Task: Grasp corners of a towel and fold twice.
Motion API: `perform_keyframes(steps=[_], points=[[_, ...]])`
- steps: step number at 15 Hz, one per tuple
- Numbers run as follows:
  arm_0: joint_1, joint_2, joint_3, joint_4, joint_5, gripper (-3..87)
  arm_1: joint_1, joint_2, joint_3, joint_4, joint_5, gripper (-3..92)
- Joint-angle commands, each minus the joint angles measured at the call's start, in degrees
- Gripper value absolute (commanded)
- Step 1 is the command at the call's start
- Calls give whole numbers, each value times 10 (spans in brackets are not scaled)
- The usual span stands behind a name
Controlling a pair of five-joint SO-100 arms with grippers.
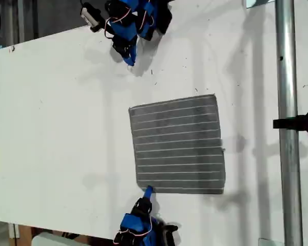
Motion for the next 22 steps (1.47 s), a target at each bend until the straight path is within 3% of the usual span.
perform_keyframes(steps=[1,8,12,17,22], points=[[-56,4,6,0,-313,-28,-11,1,-7,2,-7,-3],[-59,4,6,1,-321,-29,-60,1,-35,4,-18,-3],[17,-10,-82,27,-401,-29,-138,-76,-146,-1,-27,-3],[136,-366,-336,-13,-469,-29,-279,-437,-411,-43,-69,-3],[267,-665,-592,-2,-490,-29,-433,-811,-790,53,-118,-3]])
